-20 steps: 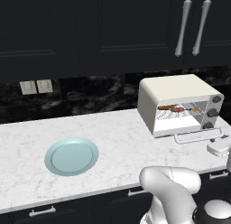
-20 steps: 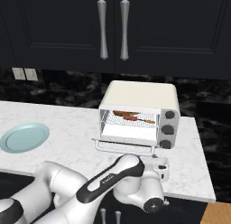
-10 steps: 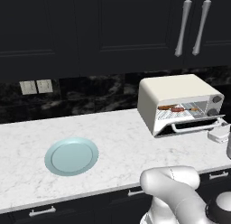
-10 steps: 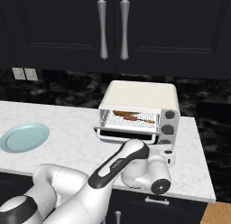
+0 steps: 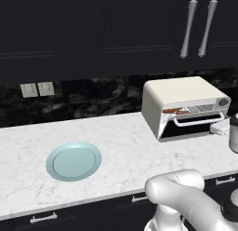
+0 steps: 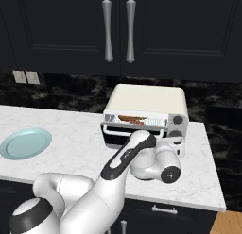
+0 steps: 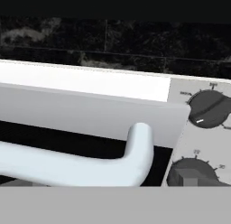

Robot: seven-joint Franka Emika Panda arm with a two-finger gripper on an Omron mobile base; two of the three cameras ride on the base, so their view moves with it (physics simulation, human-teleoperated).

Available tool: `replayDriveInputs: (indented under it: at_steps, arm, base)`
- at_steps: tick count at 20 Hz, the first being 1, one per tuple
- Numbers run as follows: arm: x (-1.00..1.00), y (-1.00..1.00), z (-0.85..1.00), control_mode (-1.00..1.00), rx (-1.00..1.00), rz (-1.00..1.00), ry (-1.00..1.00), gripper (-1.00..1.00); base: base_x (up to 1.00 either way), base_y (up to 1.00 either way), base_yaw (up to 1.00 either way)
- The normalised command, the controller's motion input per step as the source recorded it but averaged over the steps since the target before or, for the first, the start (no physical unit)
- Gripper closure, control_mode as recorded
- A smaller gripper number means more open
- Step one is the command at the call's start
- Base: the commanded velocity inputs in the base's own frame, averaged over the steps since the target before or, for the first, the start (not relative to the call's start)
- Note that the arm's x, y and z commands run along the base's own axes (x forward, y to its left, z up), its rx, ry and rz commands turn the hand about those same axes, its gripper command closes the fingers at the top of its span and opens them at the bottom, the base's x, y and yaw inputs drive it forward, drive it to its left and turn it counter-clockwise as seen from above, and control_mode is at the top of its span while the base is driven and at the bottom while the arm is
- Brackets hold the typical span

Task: Pick up the kebab skewer and baguette bread, and place them inside the toaster oven. Close the toaster oven door and start by setting the timer.

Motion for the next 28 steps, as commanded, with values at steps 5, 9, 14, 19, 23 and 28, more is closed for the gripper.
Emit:
replayDriveInputs:
  at_steps: [5,9,14,19,23,28]
  arm:
    - [0.38,0.28,0.04,-1.00,0.00,0.00,0.09,-1.00]
    - [0.33,0.24,0.01,-1.00,0.00,0.00,0.09,-1.00]
    - [0.34,0.22,0.00,-1.00,0.00,0.00,0.08,-1.00]
    - [0.29,0.16,0.00,-1.00,0.00,0.00,0.06,-1.00]
    - [0.19,0.09,0.00,-1.00,0.00,0.00,0.03,-1.00]
    - [0.26,0.05,0.00,-1.00,0.00,0.00,0.02,-1.00]
  base:
    - [0.00,0.00,0.00]
    - [0.00,0.00,0.00]
    - [0.00,0.00,0.00]
    - [0.00,0.00,0.00]
    - [0.00,0.00,0.00]
    - [0.00,0.00,0.00]
